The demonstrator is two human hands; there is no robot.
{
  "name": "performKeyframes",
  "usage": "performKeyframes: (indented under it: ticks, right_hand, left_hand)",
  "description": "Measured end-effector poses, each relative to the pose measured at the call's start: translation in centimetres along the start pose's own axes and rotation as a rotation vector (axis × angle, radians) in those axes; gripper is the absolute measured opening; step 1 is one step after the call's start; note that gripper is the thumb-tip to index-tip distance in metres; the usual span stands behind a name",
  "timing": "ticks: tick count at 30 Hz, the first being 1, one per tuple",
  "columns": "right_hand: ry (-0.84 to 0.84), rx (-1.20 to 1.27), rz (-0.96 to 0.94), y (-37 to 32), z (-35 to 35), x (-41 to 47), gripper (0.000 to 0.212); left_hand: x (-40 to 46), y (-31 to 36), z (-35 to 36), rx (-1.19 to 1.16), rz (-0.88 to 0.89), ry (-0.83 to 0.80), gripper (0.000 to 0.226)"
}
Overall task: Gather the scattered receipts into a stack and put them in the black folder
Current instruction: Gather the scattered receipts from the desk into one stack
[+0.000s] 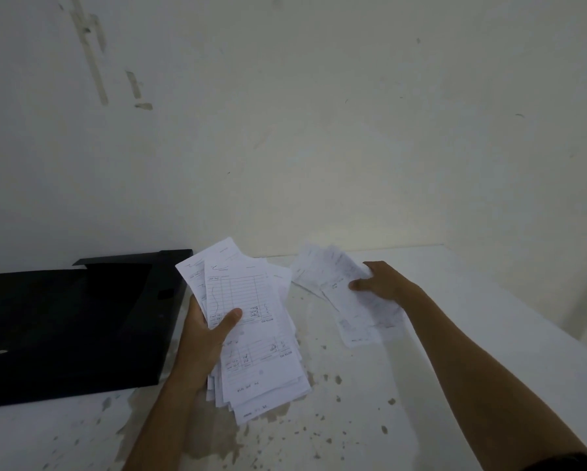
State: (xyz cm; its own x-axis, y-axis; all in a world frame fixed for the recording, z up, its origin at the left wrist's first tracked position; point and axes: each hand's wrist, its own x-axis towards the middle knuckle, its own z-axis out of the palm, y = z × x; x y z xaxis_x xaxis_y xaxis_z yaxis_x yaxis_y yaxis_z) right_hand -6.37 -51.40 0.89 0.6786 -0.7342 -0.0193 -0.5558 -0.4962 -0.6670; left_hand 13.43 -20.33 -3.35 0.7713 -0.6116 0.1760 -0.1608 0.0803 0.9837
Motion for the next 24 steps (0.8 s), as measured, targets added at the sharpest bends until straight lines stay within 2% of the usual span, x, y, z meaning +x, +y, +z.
performKeyframes:
  ticks: [4, 7, 14, 19, 22, 24]
  right_hand:
    - [0.088, 0.519, -0.045, -0.9, -0.2, -3.6, 0.031]
    - [0.140, 0.732, -0.087, -1.4, 0.3, -6.8, 0.033]
    - [0.322, 0.812, -0.087, -1.7, 2.2, -13.7, 0.034]
    - [0.337, 0.853, -0.081, -2.9, 4.2, -17.5, 0.033]
    - [0.316, 0.863, -0.116, -4.1, 5.3, -19.4, 0.032]
    - [0.302, 0.863, -0.143, -5.2, 5.8, -20.6, 0.032]
  left_hand:
    - [0.0, 0.1, 0.0, -0.022, 0.000, -0.012, 0.060]
    - [-0.3, 0.4, -0.1, -0.050, 0.003, -0.016, 0.057]
    - [-2.3, 2.9, -0.2, -0.207, -0.029, -0.084, 0.043]
    - [-5.4, 5.1, -0.7, -0.289, -0.077, -0.224, 0.043]
    - [-7.8, 6.3, -1.0, -0.316, -0.078, -0.292, 0.054]
    - [-9.3, 7.1, -1.2, -0.346, -0.097, -0.325, 0.050]
